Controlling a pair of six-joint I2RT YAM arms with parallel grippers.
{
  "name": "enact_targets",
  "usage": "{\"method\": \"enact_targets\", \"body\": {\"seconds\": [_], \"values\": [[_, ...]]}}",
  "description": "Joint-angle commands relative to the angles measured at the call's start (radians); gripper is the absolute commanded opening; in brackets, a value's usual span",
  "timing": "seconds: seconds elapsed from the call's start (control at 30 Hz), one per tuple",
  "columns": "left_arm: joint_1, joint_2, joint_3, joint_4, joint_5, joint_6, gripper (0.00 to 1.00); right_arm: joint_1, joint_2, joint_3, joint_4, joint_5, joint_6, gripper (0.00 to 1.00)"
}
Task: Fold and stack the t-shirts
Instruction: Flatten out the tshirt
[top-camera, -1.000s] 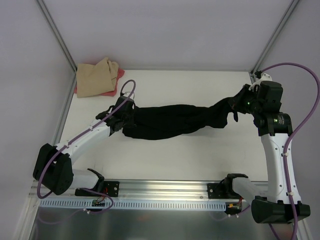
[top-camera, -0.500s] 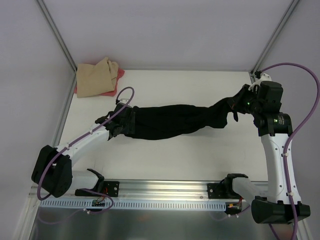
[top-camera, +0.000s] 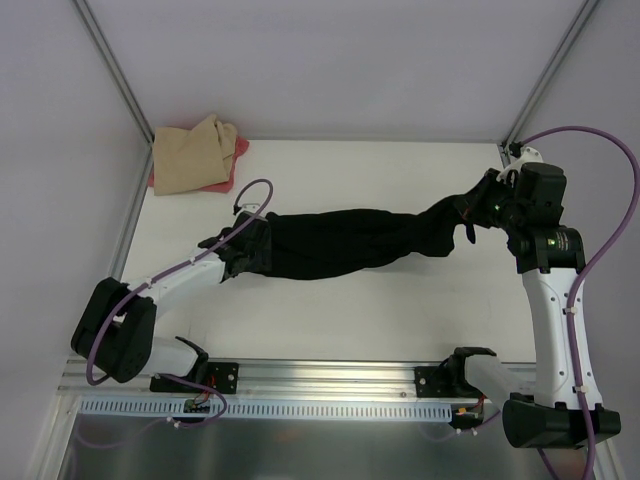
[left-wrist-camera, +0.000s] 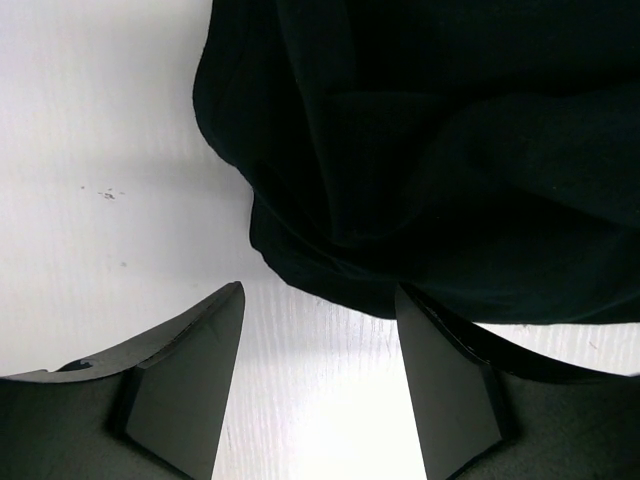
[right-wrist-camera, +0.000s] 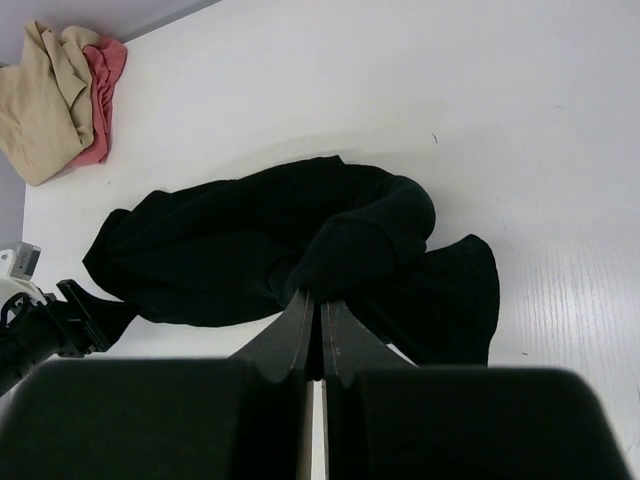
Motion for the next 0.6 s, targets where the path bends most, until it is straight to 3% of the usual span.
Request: {"method": "enact_targets", "body": {"seconds": [0.0, 0.33, 0.57], "values": [[0.009, 0.012, -0.033, 0.039, -0.004, -0.033, 0.62, -0.006, -0.021, 0.003, 0.055, -0.014, 0.008, 0.01], [0.011, 0.067, -0.084, 0.133, 0.006, -0.033, 0.59, -0.006, -0.021, -0.001, 0.057, -0.019, 0.008, 0.01], [0.009, 0.104, -0.084, 0.179, 0.025, -0.030, 0.42, -0.006, -0.017, -0.003, 0.061, -0.026, 0.006, 0.01]]}}
